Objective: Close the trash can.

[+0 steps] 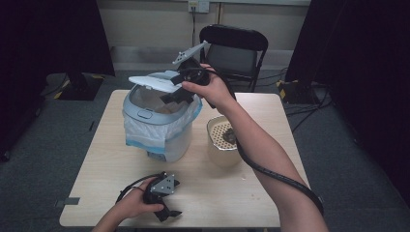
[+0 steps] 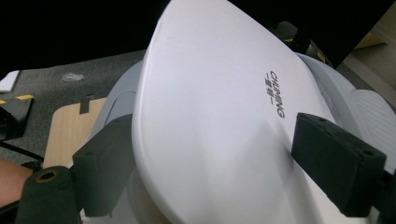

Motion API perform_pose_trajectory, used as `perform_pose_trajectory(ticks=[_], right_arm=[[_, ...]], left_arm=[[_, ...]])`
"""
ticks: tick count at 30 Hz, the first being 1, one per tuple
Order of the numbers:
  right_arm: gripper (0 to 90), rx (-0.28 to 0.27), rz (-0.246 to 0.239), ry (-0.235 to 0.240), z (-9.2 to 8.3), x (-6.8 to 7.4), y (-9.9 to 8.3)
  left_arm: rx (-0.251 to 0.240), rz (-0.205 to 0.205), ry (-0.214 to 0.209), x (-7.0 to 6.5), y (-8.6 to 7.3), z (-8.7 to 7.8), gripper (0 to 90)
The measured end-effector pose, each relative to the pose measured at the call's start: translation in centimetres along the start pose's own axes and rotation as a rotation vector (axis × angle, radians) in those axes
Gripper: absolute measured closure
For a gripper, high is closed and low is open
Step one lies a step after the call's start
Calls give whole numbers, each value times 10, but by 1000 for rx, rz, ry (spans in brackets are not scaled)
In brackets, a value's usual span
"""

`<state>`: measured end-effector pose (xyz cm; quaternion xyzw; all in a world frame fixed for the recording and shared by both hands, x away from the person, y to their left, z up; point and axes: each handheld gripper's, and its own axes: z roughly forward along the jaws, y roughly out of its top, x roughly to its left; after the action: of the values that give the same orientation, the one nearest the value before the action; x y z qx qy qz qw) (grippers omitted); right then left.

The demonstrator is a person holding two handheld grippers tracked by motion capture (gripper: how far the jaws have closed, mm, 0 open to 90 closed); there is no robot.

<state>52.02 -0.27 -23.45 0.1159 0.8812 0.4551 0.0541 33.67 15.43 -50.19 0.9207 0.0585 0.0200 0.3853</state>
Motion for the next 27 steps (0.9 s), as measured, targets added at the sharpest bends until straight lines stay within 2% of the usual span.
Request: perform_pose_trajectory(ticks=[1, 2, 7, 10, 13, 16, 19, 24, 27], right_arm=[[153, -1, 0, 4, 1, 0, 0], [154, -2, 2, 10, 2, 1, 1], [155, 25, 5, 63, 9, 7, 3], [156, 36, -2, 66, 13, 10, 2], [161, 28, 16, 72, 14, 10, 1], [165, 27, 6, 68, 14, 10, 1], [208, 31, -5, 50, 14, 10, 2], [226, 39, -10, 49, 15, 10, 2], [330, 37, -5, 72, 16, 11, 2]], left_arm=[[-15, -18, 1, -1, 0, 1, 0], [-3, -3, 0, 0, 0, 0, 0], [8, 2, 2, 0, 0, -1, 0], [13, 1, 3, 0, 1, -1, 0], [12, 0, 4, 0, 1, -1, 0], [12, -1, 4, 0, 1, -1, 0], [10, -1, 3, 0, 1, -1, 0], [11, 0, 3, 0, 1, -1, 0], [6, 1, 1, 0, 0, 0, 0]])
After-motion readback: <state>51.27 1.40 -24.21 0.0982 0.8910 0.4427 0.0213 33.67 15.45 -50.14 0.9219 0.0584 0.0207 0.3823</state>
